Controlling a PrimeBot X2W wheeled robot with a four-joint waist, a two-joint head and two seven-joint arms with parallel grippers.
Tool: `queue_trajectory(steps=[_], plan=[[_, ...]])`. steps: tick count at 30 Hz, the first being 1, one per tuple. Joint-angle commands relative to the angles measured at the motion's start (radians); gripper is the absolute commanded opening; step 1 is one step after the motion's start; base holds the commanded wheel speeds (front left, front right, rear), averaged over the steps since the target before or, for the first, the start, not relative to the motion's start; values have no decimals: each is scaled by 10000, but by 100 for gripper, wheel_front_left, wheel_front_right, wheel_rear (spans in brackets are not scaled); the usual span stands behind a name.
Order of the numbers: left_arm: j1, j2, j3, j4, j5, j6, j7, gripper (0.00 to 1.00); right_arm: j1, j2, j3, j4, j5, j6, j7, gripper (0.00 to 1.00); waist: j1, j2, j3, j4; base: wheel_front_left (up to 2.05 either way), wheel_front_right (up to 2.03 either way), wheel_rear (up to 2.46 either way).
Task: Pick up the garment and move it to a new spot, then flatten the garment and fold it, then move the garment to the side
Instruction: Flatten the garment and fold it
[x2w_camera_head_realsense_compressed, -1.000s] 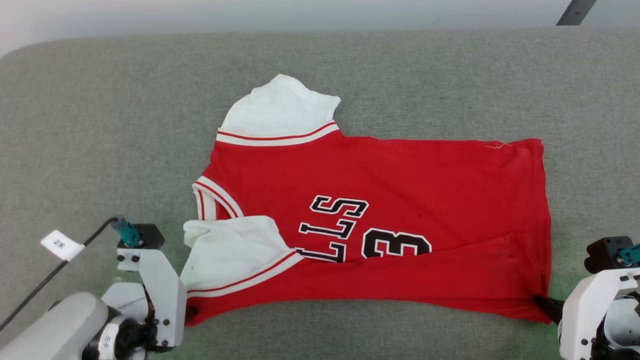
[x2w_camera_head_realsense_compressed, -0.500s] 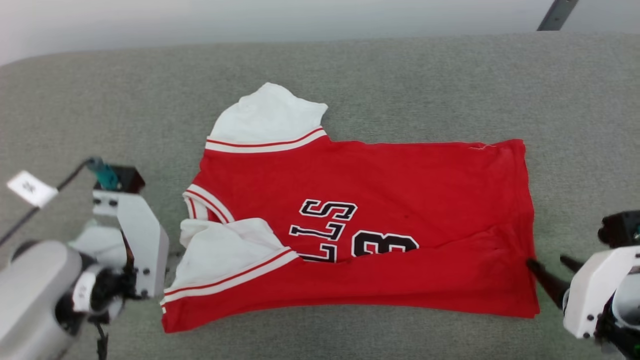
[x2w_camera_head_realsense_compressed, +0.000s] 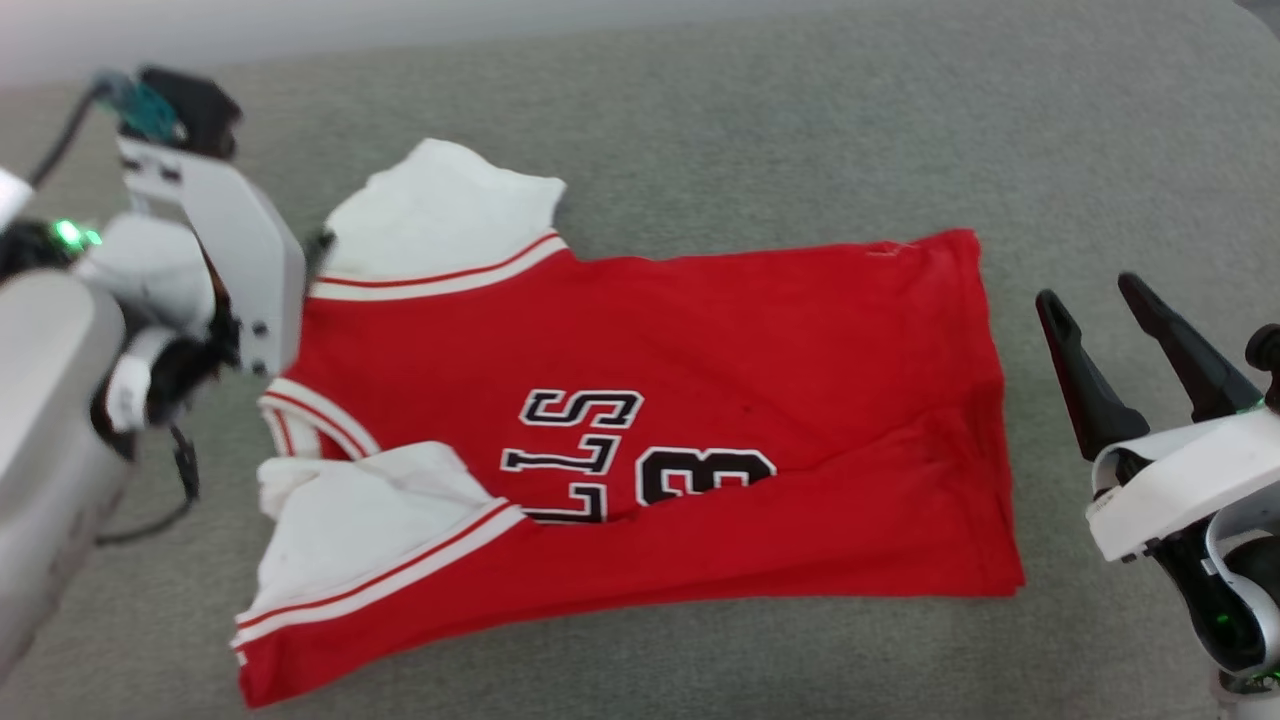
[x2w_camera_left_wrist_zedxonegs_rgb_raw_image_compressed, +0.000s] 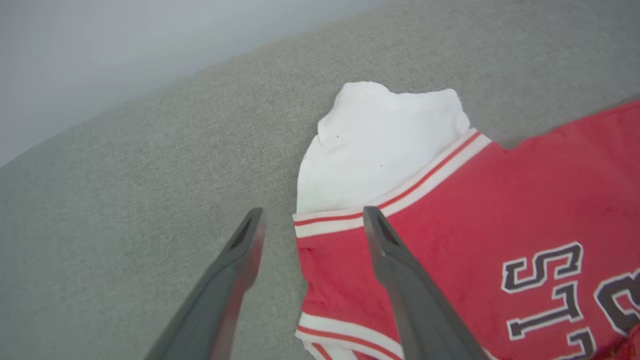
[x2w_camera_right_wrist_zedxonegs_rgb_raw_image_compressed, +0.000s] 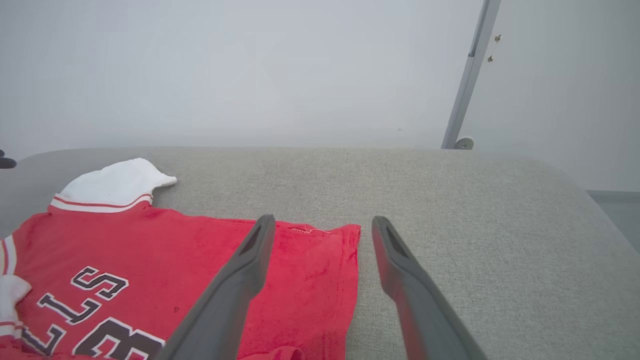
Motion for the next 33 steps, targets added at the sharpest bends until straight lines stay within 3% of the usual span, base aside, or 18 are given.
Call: queue_trajectory(steps=[1,7,14,19,26,28,29,33], plan=[[-289,-35,8,237,195,-185,-171,100,-105,29,78,2,-52,-20,-291,100,0,0,449,-490,0,0,0],[-1570,-506,-76,1935,502,-1070,-708,100,-283,204,399,220,-131,-19,-1564,100,0,0,967,-992,0,0,0],[-2743,-934,-315,3537,656,-1860,-455,100,-536,273,642,548,-52,-19,-2260,100,0,0,1504,-1301,0,0,0],[-3256,-1148,-479,4399,548,-2171,36,100,-681,258,719,673,-10,-19,-2465,100,0,0,1735,-1406,0,0,0],[-3611,-1420,-772,5425,671,-2198,459,100,-812,287,721,833,111,-19,-2373,100,0,0,1954,-1455,0,0,0],[-3592,-1509,-826,5732,666,-2178,551,29,-928,306,729,863,165,-20,-2201,100,0,0,2000,-1464,0,0,0],[-3577,-1539,-849,5905,650,-2137,646,0,-983,360,736,912,246,-19,-2055,100,0,0,2016,-1468,0,0,0],[-3734,-1659,-866,6306,641,-2082,652,0,-1379,387,839,1089,403,-19,-1108,100,0,0,2061,-1442,0,0,0]])
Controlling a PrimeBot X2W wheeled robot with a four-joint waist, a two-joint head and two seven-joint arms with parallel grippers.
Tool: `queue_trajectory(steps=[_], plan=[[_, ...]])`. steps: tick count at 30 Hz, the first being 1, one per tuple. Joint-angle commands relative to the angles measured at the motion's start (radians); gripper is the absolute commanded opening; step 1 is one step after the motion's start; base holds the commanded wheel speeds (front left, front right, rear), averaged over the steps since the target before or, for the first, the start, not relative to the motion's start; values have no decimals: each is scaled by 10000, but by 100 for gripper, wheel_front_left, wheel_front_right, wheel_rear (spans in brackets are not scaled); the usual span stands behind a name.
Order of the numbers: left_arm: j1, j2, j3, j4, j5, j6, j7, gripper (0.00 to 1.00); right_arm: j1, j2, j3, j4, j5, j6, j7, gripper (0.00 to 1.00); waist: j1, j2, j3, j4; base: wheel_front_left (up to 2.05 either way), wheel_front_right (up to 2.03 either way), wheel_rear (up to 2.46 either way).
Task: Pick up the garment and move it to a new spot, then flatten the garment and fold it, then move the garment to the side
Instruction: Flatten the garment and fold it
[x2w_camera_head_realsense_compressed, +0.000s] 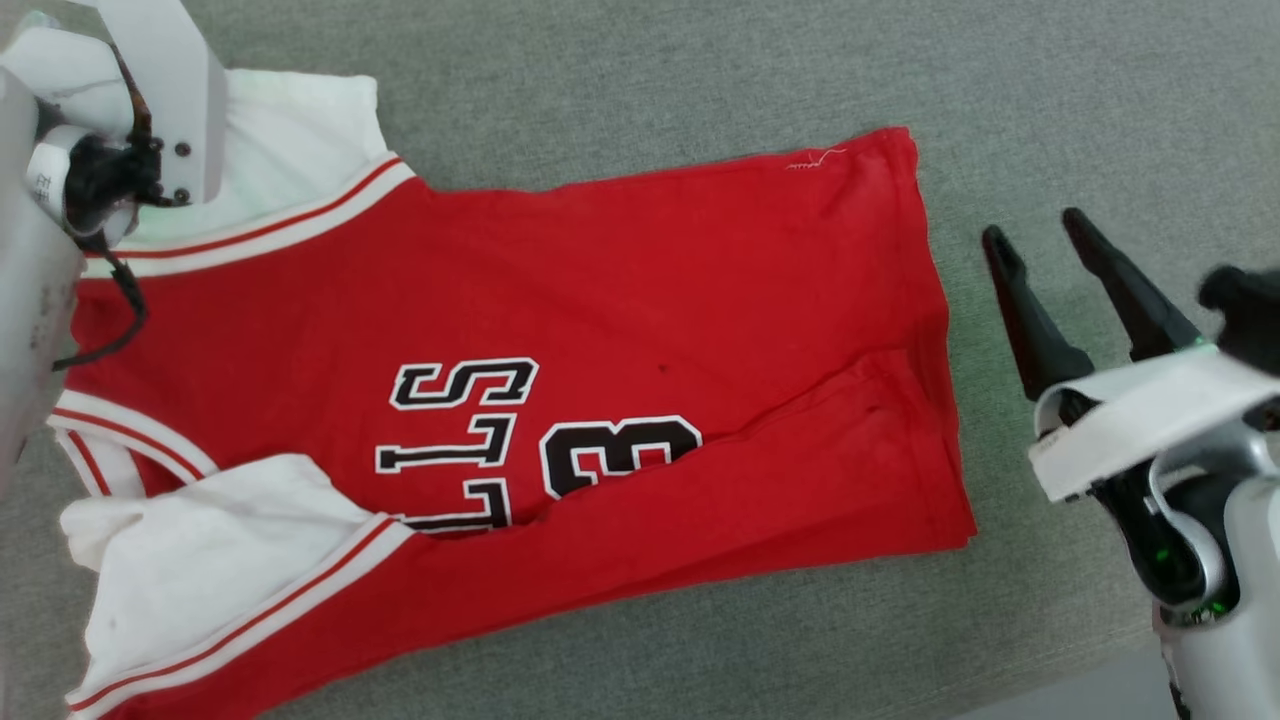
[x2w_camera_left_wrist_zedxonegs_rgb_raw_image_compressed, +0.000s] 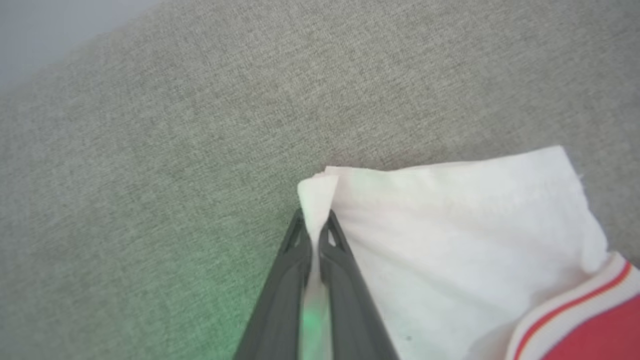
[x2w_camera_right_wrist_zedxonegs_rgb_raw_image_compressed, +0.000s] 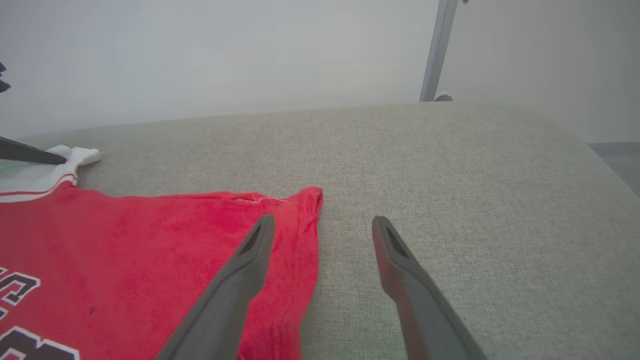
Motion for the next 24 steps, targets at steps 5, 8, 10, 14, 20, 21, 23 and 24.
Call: queue_trajectory(steps=[5,8,10,14,20,21,23,24], plan=[[-9,-213,-275,474,125,-84,124,0,-1138,-114,171,494,-29,-18,1517,100,0,0,119,190,0,0,0],[-171,-421,-384,553,162,-180,60,0,-1928,-203,251,1010,-91,-18,2466,100,0,0,210,369,0,0,0],[-280,-524,-438,661,178,-214,20,0,-2446,-195,350,1446,-96,-17,3067,100,0,0,264,465,0,0,0],[-444,-686,-503,878,155,-296,-107,0,-3445,-286,600,2492,-127,-17,4154,100,0,0,335,639,0,0,0],[-670,-875,-559,1144,124,-377,-313,0,-4425,-227,1009,3888,235,-17,5215,100,0,0,395,827,0,0,0],[-714,-903,-574,1192,121,-395,-367,0,-4611,-223,1087,4154,302,-17,5378,100,0,0,407,859,0,0,0],[-781,-973,-601,1297,109,-413,-451,0,-4874,-225,1313,4688,496,-17,5774,100,0,0,424,917,0,0,0],[-849,-1046,-626,1424,89,-432,-507,0,-5090,-269,1536,5188,575,-17,6157,20,0,0,433,984,0,0,0]])
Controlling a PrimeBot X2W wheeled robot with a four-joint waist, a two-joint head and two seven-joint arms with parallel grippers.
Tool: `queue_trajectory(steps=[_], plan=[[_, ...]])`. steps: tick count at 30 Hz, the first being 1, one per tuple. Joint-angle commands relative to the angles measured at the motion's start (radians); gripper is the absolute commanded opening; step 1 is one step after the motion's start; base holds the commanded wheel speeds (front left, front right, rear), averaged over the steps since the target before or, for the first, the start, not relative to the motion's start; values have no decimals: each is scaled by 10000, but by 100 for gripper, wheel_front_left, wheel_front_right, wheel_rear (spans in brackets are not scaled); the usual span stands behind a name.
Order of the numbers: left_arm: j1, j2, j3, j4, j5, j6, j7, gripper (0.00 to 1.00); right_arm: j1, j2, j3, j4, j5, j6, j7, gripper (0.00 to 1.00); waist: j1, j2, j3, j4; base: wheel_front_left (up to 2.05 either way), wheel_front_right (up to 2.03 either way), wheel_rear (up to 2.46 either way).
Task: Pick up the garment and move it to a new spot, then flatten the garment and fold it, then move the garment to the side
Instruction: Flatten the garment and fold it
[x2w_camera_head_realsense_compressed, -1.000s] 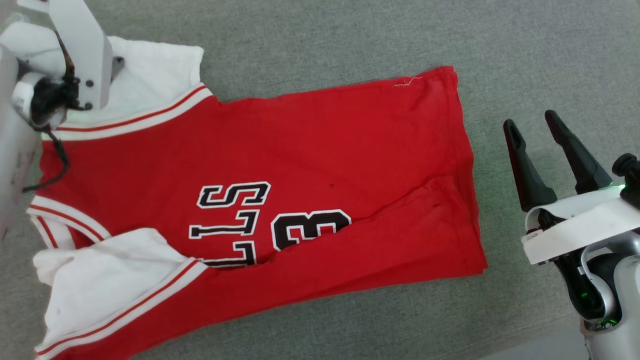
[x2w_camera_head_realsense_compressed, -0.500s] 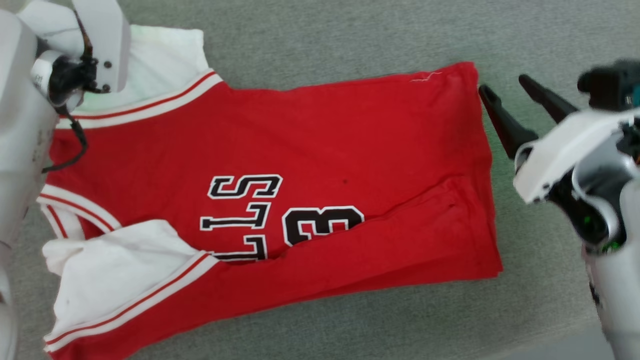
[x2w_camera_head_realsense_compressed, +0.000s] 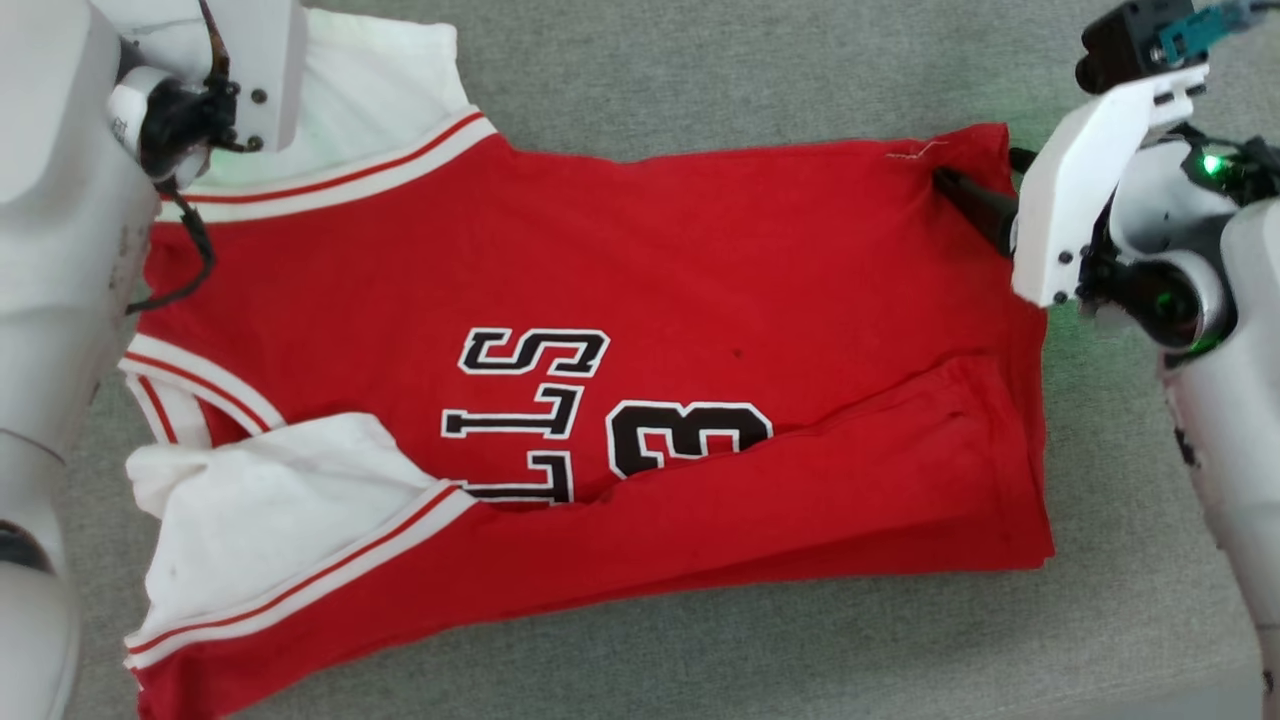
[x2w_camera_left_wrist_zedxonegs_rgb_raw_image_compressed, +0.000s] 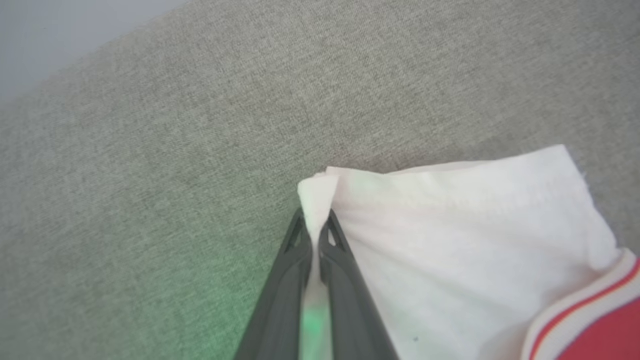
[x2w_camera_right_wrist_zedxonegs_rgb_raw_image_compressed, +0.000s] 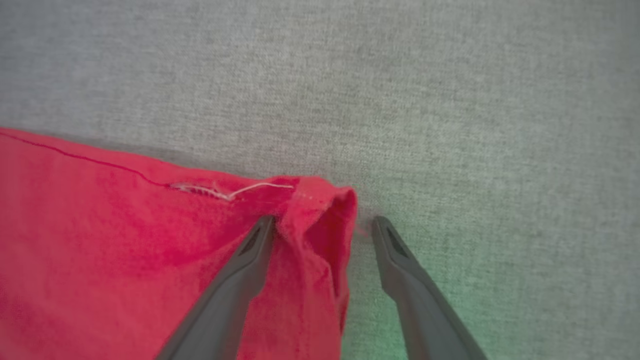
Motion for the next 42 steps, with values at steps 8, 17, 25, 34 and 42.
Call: queue_trajectory(steps=[8,17,25,34,42], plan=[[-19,-120,-114,532,-75,-43,-403,0,-468,-115,483,1010,373,-17,141,0,0,0,-146,322,0,0,0],[97,-160,-326,-98,-344,-98,-897,0,244,-1030,898,152,686,-17,-954,0,0,0,-890,919,0,0,0],[1051,566,-622,-1992,-707,3,-365,0,1913,-2092,802,-1386,1160,-17,-1150,0,0,0,-1738,1549,0,0,0],[3864,2472,-682,-7086,-1378,2226,1214,0,4744,-2898,-225,-3597,1521,-18,-248,0,0,0,-2494,2124,0,0,0],[6287,3509,-829,-10098,-2055,3893,1579,0,6549,-2592,-969,-4481,1338,-17,613,0,0,0,-2614,2223,0,0,0]])
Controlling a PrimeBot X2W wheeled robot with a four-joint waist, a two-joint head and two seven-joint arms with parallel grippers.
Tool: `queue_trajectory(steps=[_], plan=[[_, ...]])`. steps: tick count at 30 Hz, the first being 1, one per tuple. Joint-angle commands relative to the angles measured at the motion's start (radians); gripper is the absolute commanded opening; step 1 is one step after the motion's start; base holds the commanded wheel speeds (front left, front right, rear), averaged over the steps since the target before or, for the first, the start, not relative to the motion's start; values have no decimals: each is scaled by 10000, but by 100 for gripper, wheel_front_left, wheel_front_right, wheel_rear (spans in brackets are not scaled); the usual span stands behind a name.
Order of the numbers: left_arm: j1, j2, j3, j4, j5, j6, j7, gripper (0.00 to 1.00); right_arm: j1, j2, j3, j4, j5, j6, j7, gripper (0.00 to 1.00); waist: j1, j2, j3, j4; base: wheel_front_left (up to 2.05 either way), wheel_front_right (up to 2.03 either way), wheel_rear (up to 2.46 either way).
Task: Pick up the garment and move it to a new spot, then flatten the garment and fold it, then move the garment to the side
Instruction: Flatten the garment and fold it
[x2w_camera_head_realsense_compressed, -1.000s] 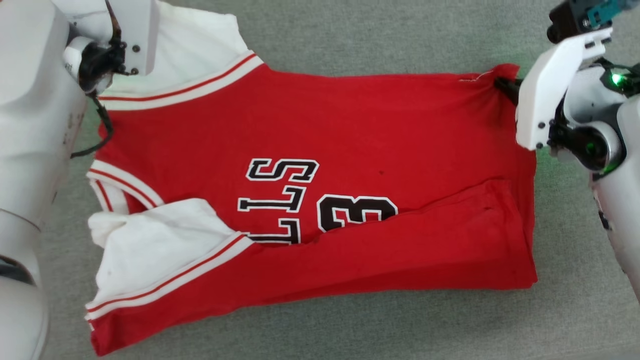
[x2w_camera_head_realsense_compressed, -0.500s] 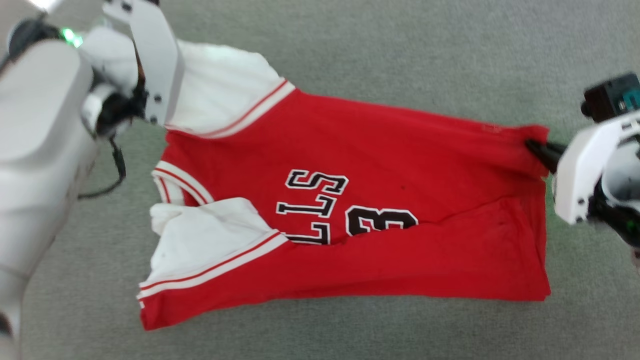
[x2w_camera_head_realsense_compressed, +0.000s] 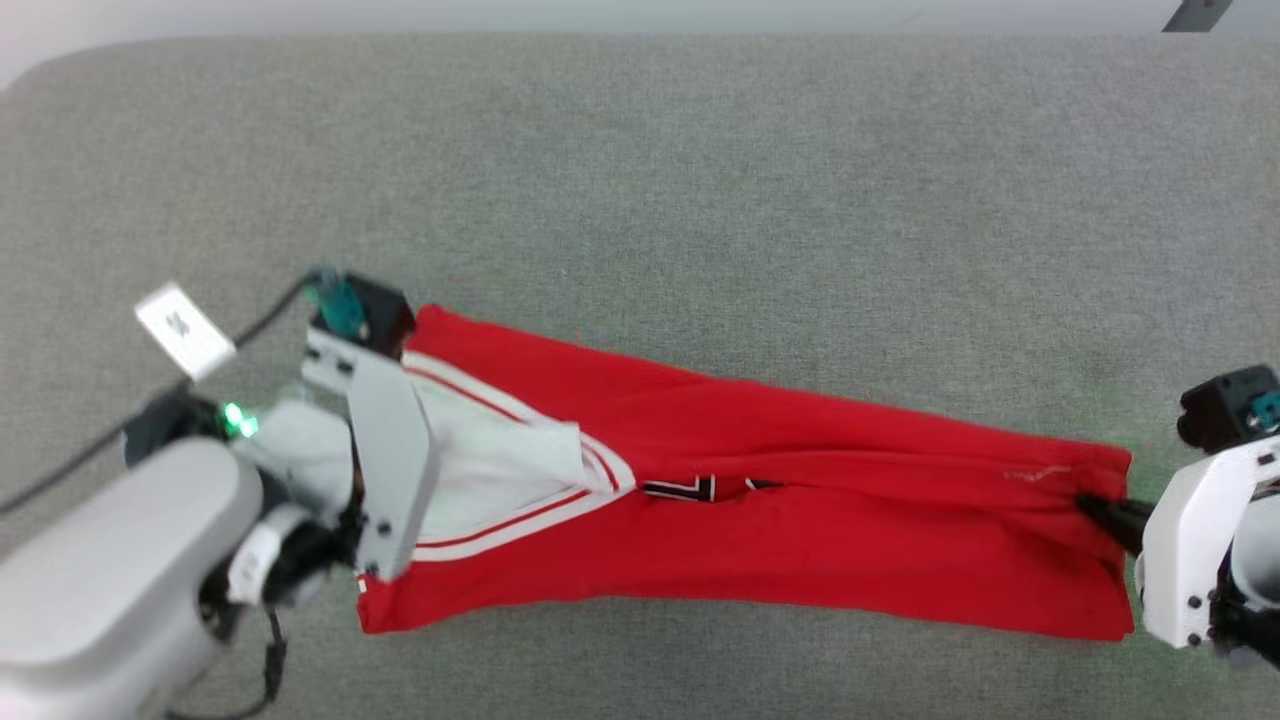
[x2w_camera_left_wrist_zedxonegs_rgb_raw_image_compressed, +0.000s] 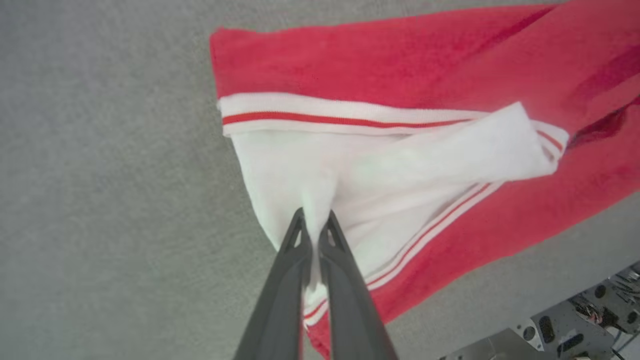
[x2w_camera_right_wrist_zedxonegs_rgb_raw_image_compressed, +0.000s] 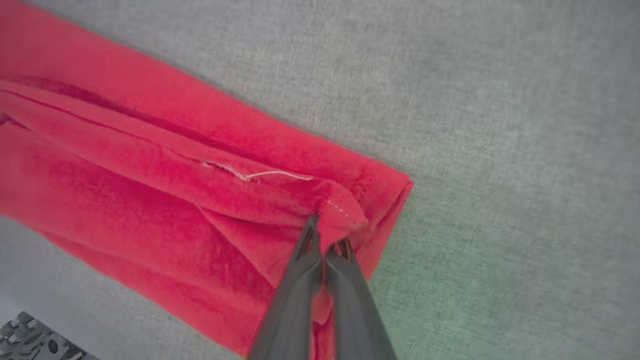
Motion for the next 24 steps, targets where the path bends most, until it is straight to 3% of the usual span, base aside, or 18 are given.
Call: queue_trajectory(steps=[1,5,6,7,8,9,10,11,15,24], plan=[[243,-16,-31,-71,-55,74,-78,0,137,114,-77,7,-143,-17,61,0,0,0,-27,9,0,0,0],[711,-237,-155,244,-307,-48,-277,0,239,475,56,276,-149,-17,193,0,0,0,-111,-23,0,0,0],[741,-316,-171,443,-325,-133,-353,4,180,478,150,400,-265,-17,198,0,0,0,-141,-31,0,0,0],[805,-415,-177,642,-408,-222,-415,12,146,556,215,544,-237,-17,228,0,0,0,-173,-40,0,0,0],[817,-495,-195,845,-437,-329,-474,25,80,645,254,657,-191,-17,190,0,0,0,-212,-47,0,0,0],[796,-588,-184,1050,-442,-418,-589,51,21,653,301,726,-251,-17,120,0,0,0,-273,-41,0,0,0],[761,-654,-131,1230,-469,-473,-688,88,-32,651,370,785,-261,-17,92,86,0,0,-331,-44,0,0,0],[721,-709,-99,1377,-457,-509,-801,100,-90,637,418,836,-238,-17,82,100,0,0,-403,-43,0,0,0],[678,-779,3,1545,-442,-717,-1158,100,-171,500,371,789,-40,-17,48,100,0,0,-775,-25,0,0,0],[1517,-364,395,682,-141,-484,-2779,100,710,352,-627,250,129,-17,-63,100,0,0,-1548,125,0,0,0]])
